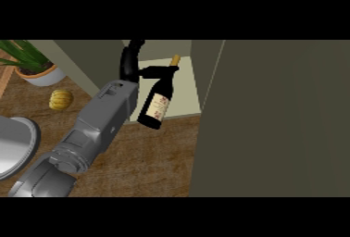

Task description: Pick up the wine, place it into the cabinet and close the cabinet

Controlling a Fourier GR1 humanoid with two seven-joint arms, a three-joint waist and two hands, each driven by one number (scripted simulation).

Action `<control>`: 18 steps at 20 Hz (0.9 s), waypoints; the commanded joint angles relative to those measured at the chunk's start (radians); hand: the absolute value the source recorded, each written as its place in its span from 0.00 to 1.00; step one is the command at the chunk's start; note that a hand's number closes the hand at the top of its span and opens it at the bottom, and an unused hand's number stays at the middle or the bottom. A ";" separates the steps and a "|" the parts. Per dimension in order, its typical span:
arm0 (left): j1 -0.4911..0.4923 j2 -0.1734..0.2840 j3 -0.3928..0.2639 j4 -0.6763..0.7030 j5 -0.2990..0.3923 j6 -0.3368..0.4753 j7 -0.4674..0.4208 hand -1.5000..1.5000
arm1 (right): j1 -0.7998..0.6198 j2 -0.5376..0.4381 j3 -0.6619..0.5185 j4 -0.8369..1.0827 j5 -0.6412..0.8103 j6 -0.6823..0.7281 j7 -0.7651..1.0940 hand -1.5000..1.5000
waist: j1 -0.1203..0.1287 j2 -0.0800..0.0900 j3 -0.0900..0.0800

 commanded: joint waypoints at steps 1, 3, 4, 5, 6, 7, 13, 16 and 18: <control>-0.004 0.036 0.027 -0.022 0.023 -0.113 -0.014 0.00 | 0.059 -0.019 0.017 -0.141 -0.031 -0.004 0.043 0.00 | 0.002 -0.007 0.000; 0.031 0.003 0.060 -0.047 0.053 -0.145 -0.079 1.00 | 0.053 -0.018 0.011 -0.138 -0.037 -0.001 0.045 0.00 | 0.015 -0.007 -0.001; 0.004 0.001 0.060 -0.053 0.051 -0.143 -0.078 1.00 | 0.051 -0.016 0.004 -0.155 -0.030 -0.013 0.060 0.00 | 0.017 -0.010 -0.001; -0.010 -0.013 0.070 -0.062 0.059 -0.150 -0.081 1.00 | 0.053 -0.032 -0.012 -0.136 -0.037 0.001 0.051 0.00 | 0.025 -0.012 0.000; -0.003 -0.010 0.077 -0.064 0.067 -0.195 -0.076 1.00 | 0.064 -0.038 -0.011 -0.161 -0.042 0.002 0.053 0.00 | 0.025 -0.014 0.000; -0.025 -0.031 0.073 -0.063 0.061 -0.194 -0.075 1.00 | 0.065 -0.023 0.017 -0.132 -0.031 -0.003 0.048 0.00 | 0.016 -0.011 0.000; -0.044 -0.031 0.088 -0.082 0.071 -0.307 -0.044 0.00 | 0.102 -0.069 -0.040 -0.220 -0.046 -0.010 0.084 0.00 | 0.056 -0.028 0.002; -0.066 -0.020 0.091 -0.088 0.069 -0.326 -0.008 0.00 | 0.086 -0.034 -0.019 -0.177 -0.019 -0.037 0.095 0.00 | 0.079 -0.031 0.001; -0.054 -0.074 0.096 -0.101 0.081 -0.315 -0.034 0.00 | 0.092 -0.052 -0.024 -0.210 -0.023 -0.033 0.109 0.00 | 0.072 -0.033 0.001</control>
